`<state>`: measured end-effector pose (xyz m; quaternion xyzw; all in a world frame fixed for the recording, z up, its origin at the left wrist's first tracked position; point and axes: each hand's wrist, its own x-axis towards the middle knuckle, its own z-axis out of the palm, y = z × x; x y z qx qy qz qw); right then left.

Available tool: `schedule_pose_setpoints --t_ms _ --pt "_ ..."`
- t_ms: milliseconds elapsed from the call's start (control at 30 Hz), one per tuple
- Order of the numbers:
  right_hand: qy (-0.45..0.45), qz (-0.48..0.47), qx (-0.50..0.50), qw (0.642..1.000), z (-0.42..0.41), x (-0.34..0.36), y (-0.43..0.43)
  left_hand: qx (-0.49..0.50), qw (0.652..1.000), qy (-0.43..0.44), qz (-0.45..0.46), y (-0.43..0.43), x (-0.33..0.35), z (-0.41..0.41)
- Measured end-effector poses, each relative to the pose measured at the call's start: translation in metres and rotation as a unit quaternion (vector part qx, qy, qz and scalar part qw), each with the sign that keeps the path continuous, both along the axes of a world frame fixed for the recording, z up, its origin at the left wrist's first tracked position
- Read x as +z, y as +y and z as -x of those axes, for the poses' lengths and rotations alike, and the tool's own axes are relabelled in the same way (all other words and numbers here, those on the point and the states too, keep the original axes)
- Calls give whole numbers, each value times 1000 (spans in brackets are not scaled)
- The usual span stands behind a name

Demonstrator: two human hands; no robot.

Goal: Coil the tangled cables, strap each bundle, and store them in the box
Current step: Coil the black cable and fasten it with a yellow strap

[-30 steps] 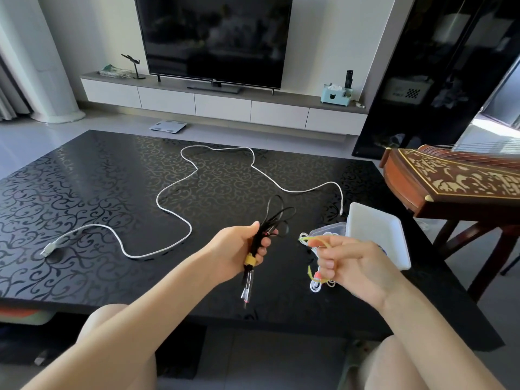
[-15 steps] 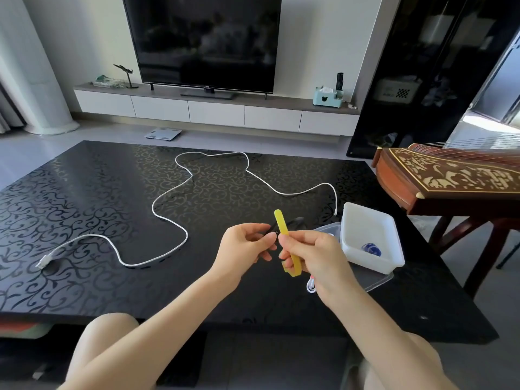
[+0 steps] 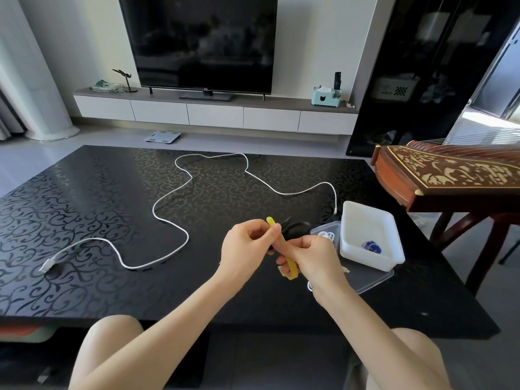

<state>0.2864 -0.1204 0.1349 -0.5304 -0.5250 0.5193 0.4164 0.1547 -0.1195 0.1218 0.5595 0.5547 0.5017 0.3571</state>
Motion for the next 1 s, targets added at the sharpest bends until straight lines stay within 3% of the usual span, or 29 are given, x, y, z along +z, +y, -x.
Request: schedule_pose_setpoints --t_ms 100,200,400,467,567,733,800,1000 --pt "-14 -57 52 997 -11 -6 -3 30 1000 -8 2 2 3 0" --pt "-99 -108 109 983 -29 -17 -5 23 999 -31 3 4 9 5" --pt "-263 -157 81 949 -48 -28 4 -91 993 -74 -2 -6 19 7" --pt "-218 -111 89 966 -47 -19 8 -151 986 -75 8 -11 20 5" --pt "-42 -48 145 987 -47 -6 15 -221 974 -40 23 -17 22 5" --pt "170 37 176 969 -52 14 19 -237 971 -20 24 -22 25 6" --pt "167 25 172 971 -52 18 19 -230 973 -7 25 -22 24 4" --pt "9 -85 144 986 -49 22 12 -212 976 18 48 -24 24 -3"
